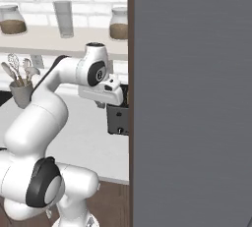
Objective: Start the toaster. Once the lever pops up, take the bread to the plate on the dining counter.
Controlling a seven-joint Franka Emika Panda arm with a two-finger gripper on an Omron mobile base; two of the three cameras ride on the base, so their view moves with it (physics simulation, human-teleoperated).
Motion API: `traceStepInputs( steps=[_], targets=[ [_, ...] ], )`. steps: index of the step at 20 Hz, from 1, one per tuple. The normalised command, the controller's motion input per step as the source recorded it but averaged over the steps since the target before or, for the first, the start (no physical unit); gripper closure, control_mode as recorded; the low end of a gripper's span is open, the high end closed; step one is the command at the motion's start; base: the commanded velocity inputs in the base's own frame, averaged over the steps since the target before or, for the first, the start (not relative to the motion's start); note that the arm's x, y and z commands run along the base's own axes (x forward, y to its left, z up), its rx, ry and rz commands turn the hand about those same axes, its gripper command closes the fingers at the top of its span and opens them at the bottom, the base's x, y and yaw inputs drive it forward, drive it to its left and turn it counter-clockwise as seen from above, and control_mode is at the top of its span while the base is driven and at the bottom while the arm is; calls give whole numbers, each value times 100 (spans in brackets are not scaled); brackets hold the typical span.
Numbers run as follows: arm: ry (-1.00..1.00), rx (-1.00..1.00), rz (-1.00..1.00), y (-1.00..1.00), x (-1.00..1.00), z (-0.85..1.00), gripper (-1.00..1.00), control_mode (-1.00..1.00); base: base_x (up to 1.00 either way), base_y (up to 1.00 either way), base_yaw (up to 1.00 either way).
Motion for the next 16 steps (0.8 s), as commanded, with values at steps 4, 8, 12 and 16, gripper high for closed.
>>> traceStepInputs(
  steps=[4,8,12,16],
  targets=[
    [0,-2,-5,-1,22,-26,100,-100,0,0,0],
    [0,-1,-1,-11,25,-25,100,-100,0,0,0],
    [0,0,0,-23,25,-20,100,-100,0,0,0],
    [0,0,0,-23,26,-14,100,-100,0,0,0]
  ],
)
